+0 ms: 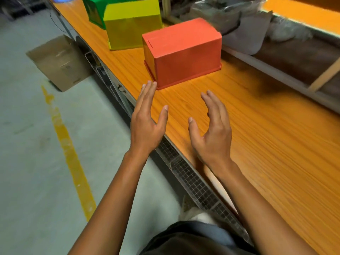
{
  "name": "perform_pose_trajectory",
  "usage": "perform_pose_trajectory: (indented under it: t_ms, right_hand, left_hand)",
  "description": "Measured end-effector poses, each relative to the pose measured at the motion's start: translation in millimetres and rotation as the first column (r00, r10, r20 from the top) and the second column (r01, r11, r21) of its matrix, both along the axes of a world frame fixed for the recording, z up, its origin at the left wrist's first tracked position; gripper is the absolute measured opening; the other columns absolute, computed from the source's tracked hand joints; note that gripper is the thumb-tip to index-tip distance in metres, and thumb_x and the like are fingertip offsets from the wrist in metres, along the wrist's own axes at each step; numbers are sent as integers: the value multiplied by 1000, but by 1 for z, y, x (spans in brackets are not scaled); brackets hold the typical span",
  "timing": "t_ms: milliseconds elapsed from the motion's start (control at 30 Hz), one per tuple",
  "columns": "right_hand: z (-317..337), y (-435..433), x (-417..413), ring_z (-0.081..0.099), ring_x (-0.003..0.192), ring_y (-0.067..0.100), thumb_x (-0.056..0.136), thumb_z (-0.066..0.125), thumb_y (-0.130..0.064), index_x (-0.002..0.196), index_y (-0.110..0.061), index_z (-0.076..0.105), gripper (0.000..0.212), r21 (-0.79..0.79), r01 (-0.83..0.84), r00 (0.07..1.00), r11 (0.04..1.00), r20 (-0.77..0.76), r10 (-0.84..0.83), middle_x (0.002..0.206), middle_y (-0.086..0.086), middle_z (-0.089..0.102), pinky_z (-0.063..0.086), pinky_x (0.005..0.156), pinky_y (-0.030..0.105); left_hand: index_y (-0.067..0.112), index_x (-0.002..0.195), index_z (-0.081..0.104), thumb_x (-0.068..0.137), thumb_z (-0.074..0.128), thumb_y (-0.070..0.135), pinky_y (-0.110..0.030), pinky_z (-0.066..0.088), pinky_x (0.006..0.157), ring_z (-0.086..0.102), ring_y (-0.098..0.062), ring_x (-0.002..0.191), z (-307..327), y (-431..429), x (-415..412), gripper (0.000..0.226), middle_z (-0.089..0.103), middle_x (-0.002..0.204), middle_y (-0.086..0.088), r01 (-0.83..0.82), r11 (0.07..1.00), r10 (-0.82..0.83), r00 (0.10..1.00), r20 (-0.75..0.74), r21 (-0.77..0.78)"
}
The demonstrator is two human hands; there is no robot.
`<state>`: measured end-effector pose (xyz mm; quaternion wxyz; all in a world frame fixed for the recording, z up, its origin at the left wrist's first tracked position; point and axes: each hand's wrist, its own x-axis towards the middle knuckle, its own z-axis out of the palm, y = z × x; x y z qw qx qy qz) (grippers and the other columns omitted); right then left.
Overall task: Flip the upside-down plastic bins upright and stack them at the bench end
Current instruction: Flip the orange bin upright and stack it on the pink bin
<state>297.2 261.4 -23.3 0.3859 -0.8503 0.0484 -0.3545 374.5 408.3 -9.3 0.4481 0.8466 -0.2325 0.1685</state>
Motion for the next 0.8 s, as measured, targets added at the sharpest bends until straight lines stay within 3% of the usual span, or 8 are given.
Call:
perform_pose_trajectory:
  t_ms: [167, 367, 567, 667, 800]
  right_hand:
    - [6, -6, 74, 48, 133, 32, 89, 61, -19, 138, 1, 50, 54, -37, 32, 999, 999, -5, -32, 145, 20, 48, 47, 99, 53]
    - [7, -9, 155, 47, 134, 30, 88, 61, -18, 138, -1, 51, 54, -60, 126, 992, 990, -22, -128, 146, 19, 48, 43, 106, 48]
    - [6, -1, 242, 47, 133, 32, 88, 61, -19, 137, -1, 52, 53, -80, 305, 951, 949, -32, -308, 145, 19, 48, 28, 113, 22]
    - [11, 6, 283, 47, 132, 33, 86, 61, -20, 137, -3, 52, 54, -71, 422, 904, 904, -42, -426, 146, 19, 47, 20, 112, 13]
    - [17, 12, 324, 45, 133, 37, 84, 61, -23, 136, -5, 53, 55, -77, 548, 828, 833, -93, -553, 147, 20, 44, 25, 111, 22]
  left_hand:
    - [4, 149, 39, 98, 58, 21, -39, 29, 120, 28, -23, 150, -1, -6, 77, 57, 38, 157, -13, 6, 1000, -6, 1000, -3, -4]
    - [3, 148, 40, 97, 59, 20, -31, 27, 120, 30, -27, 148, -2, -13, 170, 57, 40, 155, -15, 80, 997, -80, 996, 28, 10]
    - [-1, 147, 41, 96, 59, 18, -30, 27, 120, 29, -17, 145, 6, -24, 286, 57, 43, 153, -16, 234, 972, -235, 966, 108, 18]
    - [-4, 146, 41, 95, 58, 18, -37, 28, 120, 31, -23, 146, 13, -35, 342, 58, 43, 152, -18, 359, 932, -363, 920, 145, 54]
    - [-3, 146, 41, 95, 57, 22, -36, 27, 120, 32, -32, 147, 21, -55, 403, 58, 43, 152, -19, 489, 862, -506, 847, 164, 136]
